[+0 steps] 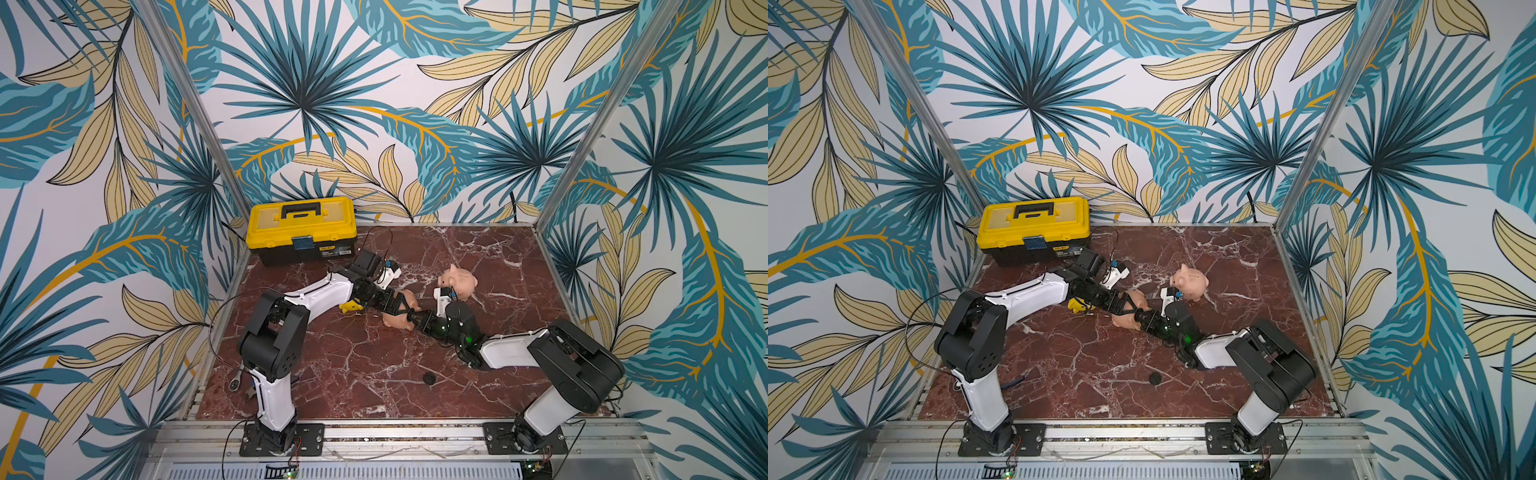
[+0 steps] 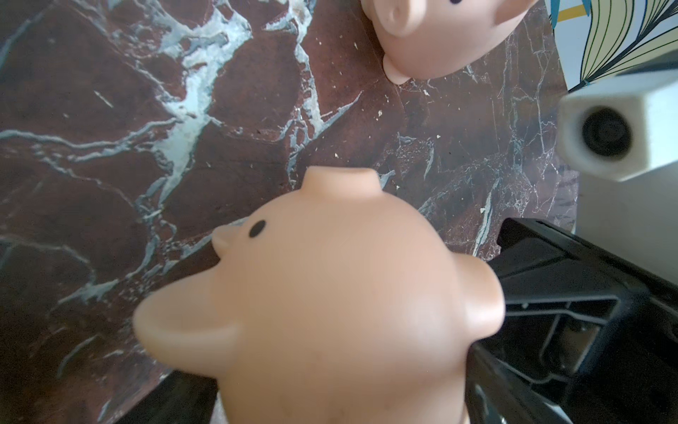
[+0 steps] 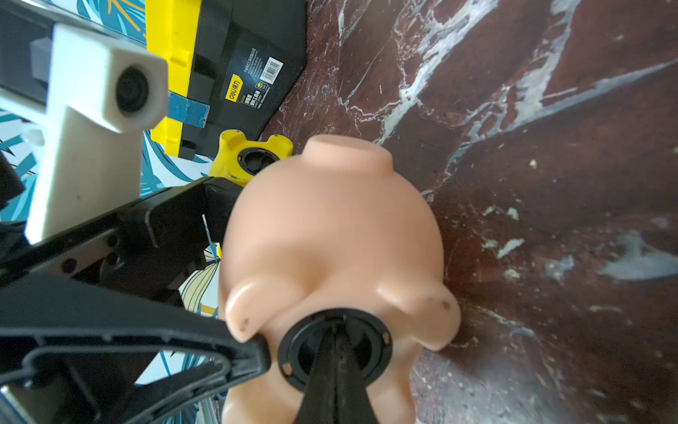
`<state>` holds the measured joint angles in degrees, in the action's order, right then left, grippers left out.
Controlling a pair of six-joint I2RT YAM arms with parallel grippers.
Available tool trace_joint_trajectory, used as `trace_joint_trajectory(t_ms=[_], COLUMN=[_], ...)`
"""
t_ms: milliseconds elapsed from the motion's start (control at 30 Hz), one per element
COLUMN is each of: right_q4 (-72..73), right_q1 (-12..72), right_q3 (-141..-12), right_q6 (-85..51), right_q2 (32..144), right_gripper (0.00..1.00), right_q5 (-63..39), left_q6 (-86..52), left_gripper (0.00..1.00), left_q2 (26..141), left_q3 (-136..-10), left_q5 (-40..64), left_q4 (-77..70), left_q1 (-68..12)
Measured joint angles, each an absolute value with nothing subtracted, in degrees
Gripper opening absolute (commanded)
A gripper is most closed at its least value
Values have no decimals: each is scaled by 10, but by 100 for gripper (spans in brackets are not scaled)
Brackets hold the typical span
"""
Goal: Close piggy banks
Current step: Screw the knob on the piggy bank.
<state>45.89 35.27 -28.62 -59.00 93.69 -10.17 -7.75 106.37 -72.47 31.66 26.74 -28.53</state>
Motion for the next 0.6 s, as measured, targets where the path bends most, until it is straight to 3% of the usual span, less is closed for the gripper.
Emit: trace_joint_trajectory(t_ms=[600], right_q4=[444], right_q1=[351], right_q3=[-294], right_q6=[-697], right_q2=[937], right_gripper=[0], right_q5=[-103], left_q6=[-84], left_gripper=[96], left_q2=[1059], left_q3=[-718], left_q5=[309], left_q4=[256], left_q1=[-286])
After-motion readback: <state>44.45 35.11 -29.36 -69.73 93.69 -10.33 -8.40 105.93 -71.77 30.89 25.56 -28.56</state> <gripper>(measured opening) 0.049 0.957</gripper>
